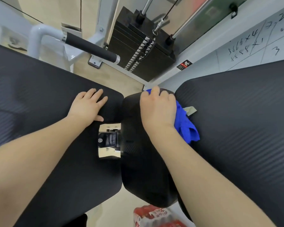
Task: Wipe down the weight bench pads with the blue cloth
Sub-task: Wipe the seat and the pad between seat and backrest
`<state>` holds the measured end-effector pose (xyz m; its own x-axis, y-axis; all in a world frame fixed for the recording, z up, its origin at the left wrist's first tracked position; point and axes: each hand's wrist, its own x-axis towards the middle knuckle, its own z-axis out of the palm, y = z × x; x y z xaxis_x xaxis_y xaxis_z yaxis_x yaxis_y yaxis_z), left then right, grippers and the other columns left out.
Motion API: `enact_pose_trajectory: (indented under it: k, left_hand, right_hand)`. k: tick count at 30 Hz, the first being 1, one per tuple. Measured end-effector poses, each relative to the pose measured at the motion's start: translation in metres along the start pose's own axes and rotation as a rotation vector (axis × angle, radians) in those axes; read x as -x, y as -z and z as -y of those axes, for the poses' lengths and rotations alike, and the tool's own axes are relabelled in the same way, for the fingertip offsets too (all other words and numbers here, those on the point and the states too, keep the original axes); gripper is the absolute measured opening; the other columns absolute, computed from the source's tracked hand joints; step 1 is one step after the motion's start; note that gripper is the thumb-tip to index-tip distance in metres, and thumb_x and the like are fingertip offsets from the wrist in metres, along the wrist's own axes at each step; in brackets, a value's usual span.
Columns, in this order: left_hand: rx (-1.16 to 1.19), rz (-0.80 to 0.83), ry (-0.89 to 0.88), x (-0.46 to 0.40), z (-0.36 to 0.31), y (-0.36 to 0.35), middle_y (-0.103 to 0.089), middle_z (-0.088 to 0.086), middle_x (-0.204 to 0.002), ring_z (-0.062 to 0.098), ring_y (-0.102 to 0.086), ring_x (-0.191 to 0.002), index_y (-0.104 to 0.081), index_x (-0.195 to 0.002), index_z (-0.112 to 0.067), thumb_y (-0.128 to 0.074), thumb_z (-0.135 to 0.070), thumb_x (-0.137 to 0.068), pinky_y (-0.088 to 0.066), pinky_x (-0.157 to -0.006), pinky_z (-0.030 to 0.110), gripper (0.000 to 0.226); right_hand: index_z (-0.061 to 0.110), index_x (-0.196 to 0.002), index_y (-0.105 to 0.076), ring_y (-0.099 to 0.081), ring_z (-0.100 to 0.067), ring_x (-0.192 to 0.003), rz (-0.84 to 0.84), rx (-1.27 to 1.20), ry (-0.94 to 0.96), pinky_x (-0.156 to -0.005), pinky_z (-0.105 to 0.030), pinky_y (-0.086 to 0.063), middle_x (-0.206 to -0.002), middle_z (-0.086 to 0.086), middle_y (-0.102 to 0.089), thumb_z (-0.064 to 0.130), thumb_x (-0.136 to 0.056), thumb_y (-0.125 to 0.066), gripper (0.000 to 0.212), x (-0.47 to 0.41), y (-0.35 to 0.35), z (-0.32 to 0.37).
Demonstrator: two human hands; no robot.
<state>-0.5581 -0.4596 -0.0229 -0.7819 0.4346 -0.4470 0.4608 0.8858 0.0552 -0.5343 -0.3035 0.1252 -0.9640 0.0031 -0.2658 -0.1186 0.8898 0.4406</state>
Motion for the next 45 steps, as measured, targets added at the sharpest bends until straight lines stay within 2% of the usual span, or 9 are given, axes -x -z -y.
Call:
enact_pose_trajectory:
  k: [9,17,22,29,33,37,39,43,45]
  left_hand:
    - [0.122,-0.214,-0.057,-0.006,0.008,-0.024,-0.018,0.006,-0.156,0.026,-0.014,-0.143,-0.029,-0.143,-0.026,-0.053,-0.059,-0.08,-0.022,-0.108,0.043,0.075]
    - [0.07,-0.09,-0.037,-0.001,0.006,-0.011,-0.001,0.004,-0.158,0.024,-0.001,-0.145,-0.011,-0.148,-0.028,-0.039,-0.063,-0.085,-0.015,-0.112,0.04,0.078]
    - [0.074,-0.145,-0.044,-0.003,0.007,-0.015,-0.005,0.004,-0.158,0.025,-0.003,-0.144,-0.014,-0.147,-0.027,-0.041,-0.061,-0.085,-0.016,-0.111,0.041,0.076]
    - [0.09,-0.29,-0.068,-0.007,0.011,-0.031,-0.053,0.015,-0.134,0.035,-0.049,-0.123,-0.06,-0.121,-0.016,-0.077,-0.054,-0.058,-0.044,-0.091,0.049,0.075]
    - [0.136,-0.201,-0.058,-0.006,0.009,-0.023,-0.024,0.008,-0.154,0.029,-0.021,-0.141,-0.034,-0.141,-0.025,-0.056,-0.059,-0.078,-0.026,-0.107,0.045,0.075]
    - [0.101,-0.162,-0.044,-0.005,0.007,-0.019,-0.004,0.004,-0.158,0.025,-0.003,-0.145,-0.014,-0.147,-0.028,-0.041,-0.062,-0.085,-0.015,-0.112,0.041,0.075]
    - [0.11,-0.177,-0.045,-0.005,0.008,-0.022,-0.011,0.005,-0.157,0.026,-0.009,-0.144,-0.021,-0.146,-0.028,-0.046,-0.06,-0.083,-0.018,-0.111,0.042,0.075]
    - [0.093,-0.294,-0.092,-0.01,0.011,-0.034,-0.055,0.01,-0.133,0.031,-0.05,-0.124,-0.062,-0.119,-0.02,-0.076,-0.055,-0.059,-0.04,-0.093,0.047,0.071]
    - [0.092,-0.33,-0.086,-0.01,0.011,-0.038,-0.06,0.009,-0.128,0.031,-0.055,-0.118,-0.065,-0.113,-0.019,-0.078,-0.054,-0.054,-0.042,-0.089,0.047,0.07]
  right_hand:
    - [0.011,-0.11,-0.058,-0.051,-0.024,-0.097,0.158,0.013,0.296,-0.076,-0.033,-0.035,-0.109,-0.01,-0.054,0.018,-0.092,-0.046,0.022,-0.041,-0.077,0.097]
    - [0.012,-0.103,-0.059,-0.041,-0.029,-0.103,0.013,-0.081,0.018,-0.084,-0.038,-0.031,-0.116,-0.009,-0.049,0.009,-0.09,-0.043,0.021,0.003,-0.004,0.005]
    - [0.01,-0.11,-0.053,-0.046,-0.027,-0.096,0.011,-0.077,0.045,-0.076,-0.035,-0.033,-0.111,-0.01,-0.052,0.01,-0.091,-0.038,0.024,-0.016,-0.02,0.031]
    - [0.02,-0.108,-0.059,-0.045,-0.025,-0.106,0.13,-0.033,0.26,-0.086,-0.035,-0.034,-0.113,-0.005,-0.054,0.021,-0.092,-0.045,0.022,-0.06,-0.051,0.076]
    - [0.014,-0.106,-0.06,-0.041,-0.028,-0.103,-0.048,-0.024,0.087,-0.082,-0.036,-0.031,-0.113,-0.009,-0.051,0.008,-0.09,-0.037,0.029,-0.044,-0.012,0.015]
    - [0.01,-0.107,-0.061,-0.043,-0.03,-0.101,-0.017,-0.019,-0.068,-0.082,-0.037,-0.032,-0.109,-0.011,-0.053,0.005,-0.089,-0.038,0.029,-0.04,0.0,0.003]
    - [0.012,-0.106,-0.061,-0.045,-0.029,-0.102,0.038,-0.02,-0.042,-0.082,-0.037,-0.033,-0.108,-0.01,-0.055,0.009,-0.09,-0.039,0.028,-0.05,-0.007,0.022]
    - [0.018,-0.107,-0.06,-0.047,-0.026,-0.105,0.187,0.0,0.12,-0.086,-0.037,-0.033,-0.111,-0.005,-0.058,0.02,-0.092,-0.042,0.023,-0.078,-0.038,0.067]
    - [0.019,-0.11,-0.058,-0.047,-0.025,-0.108,0.274,0.029,0.215,-0.088,-0.036,-0.033,-0.113,-0.004,-0.057,0.022,-0.092,-0.045,0.022,-0.082,-0.045,0.084]
